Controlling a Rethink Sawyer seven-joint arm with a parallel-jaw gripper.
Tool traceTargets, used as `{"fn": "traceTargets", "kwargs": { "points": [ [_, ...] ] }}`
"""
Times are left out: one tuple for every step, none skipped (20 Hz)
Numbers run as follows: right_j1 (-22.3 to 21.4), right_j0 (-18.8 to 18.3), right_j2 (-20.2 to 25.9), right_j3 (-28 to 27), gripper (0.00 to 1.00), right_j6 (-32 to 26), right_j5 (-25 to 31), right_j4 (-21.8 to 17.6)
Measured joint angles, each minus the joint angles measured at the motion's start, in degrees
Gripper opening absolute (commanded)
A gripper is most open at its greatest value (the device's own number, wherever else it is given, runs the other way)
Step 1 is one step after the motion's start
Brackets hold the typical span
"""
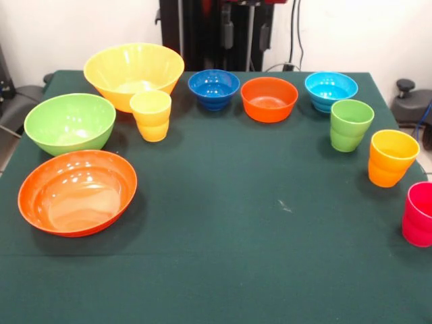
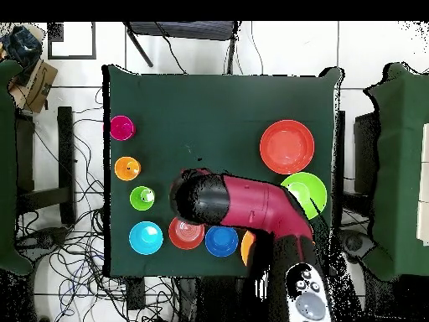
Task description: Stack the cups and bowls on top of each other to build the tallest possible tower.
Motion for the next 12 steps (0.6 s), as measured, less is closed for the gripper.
{"fn": "traceTargets", "kwargs": {
  "points": [
    [0.3,-0.4,0.3,-0.4,1.0,0.0,0.1,-0.3],
    [0.7,-0.7,0.5,-0.9,1.0,0.0,0.1,-0.9],
    [0.9,-0.7,0.7,-1.2,1.0,0.0,0.1,-1.1],
    [1.1,-0.7,0.9,-1.5,1.0,0.0,0.1,-1.5],
    [1.3,-0.7,1.1,-1.7,1.0,0.0,0.1,-1.8],
    [1.5,-0.7,1.3,-1.9,1.0,0.0,0.1,-2.0],
    [1.9,-0.6,1.6,-2.2,1.0,0.0,0.1,-2.4],
    [2.4,-0.6,2.0,-2.5,1.0,0.0,0.1,-2.9],
    [2.9,-0.6,2.4,-2.7,1.0,0.0,0.1,-3.5],
    [3.2,-0.6,2.6,-2.8,1.0,0.0,0.1,-3.8],
    [3.3,-0.6,2.7,-2.8,1.0,0.0,0.1,-4.0],
    [3.8,-0.7,3.3,-2.8,1.0,0.0,0.1,-4.8]
  ]
}}
